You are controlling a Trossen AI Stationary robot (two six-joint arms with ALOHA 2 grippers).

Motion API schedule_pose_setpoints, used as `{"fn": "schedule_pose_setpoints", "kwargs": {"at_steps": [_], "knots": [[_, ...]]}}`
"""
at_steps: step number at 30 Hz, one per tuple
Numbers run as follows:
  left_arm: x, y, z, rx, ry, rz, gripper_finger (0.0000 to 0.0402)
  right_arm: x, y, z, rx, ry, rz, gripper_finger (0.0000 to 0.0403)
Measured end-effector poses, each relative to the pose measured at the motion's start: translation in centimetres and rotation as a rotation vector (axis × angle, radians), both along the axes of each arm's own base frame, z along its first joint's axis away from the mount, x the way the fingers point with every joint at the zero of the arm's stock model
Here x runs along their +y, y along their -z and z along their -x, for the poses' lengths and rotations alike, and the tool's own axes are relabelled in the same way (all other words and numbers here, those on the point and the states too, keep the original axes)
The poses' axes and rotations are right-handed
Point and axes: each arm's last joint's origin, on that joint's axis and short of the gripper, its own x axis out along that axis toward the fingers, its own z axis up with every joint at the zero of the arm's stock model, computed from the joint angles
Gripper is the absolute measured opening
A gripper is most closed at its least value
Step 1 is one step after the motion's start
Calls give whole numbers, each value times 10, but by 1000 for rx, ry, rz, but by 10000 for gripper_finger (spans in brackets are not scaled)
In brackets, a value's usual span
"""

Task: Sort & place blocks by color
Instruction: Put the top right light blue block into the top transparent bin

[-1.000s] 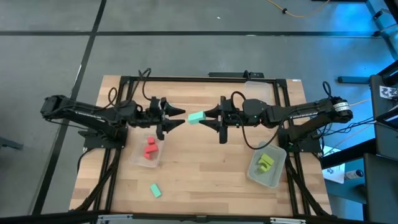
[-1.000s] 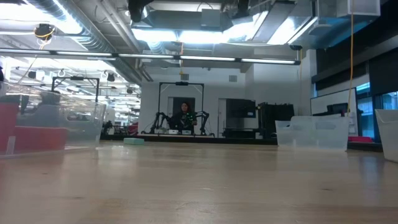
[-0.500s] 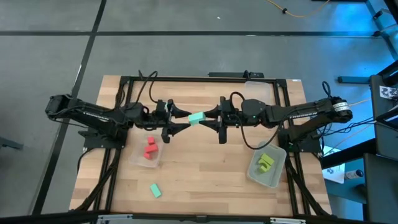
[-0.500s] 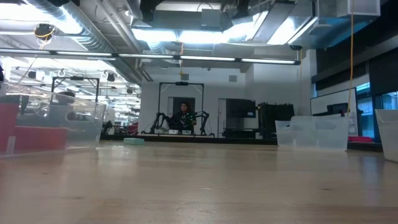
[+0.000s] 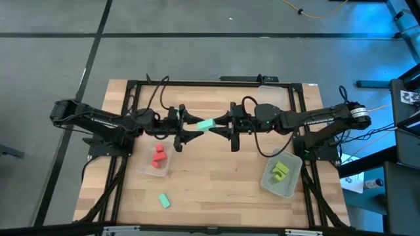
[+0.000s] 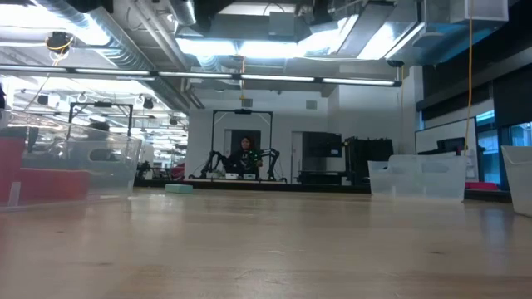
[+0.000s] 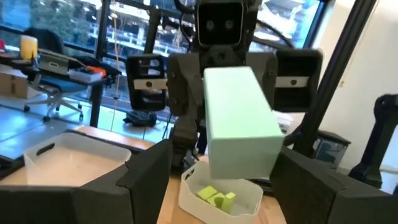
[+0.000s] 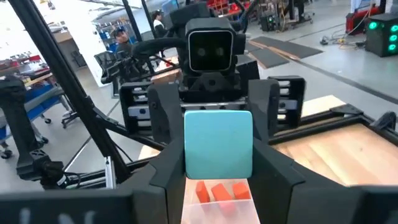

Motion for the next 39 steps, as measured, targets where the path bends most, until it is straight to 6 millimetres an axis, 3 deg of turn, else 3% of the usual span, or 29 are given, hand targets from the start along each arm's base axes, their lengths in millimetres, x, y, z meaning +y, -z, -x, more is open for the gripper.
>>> {"fn": "schedule_pose_setpoints", "kwargs": {"at_steps": [7,17,30,34,39], "knots": [[-1,-14,-12,-22,16,-63,248,0,3,-2,16,0,-1,137],[-3,-10,-13,42,46,-89,241,0,3,-2,15,0,5,137],[-3,-11,-13,32,53,-58,125,0,3,-1,15,4,25,137],[-3,-11,-13,32,57,-47,124,0,3,-1,14,4,25,138],[-3,-10,-13,46,68,-60,124,0,3,-1,25,0,3,194]]}}
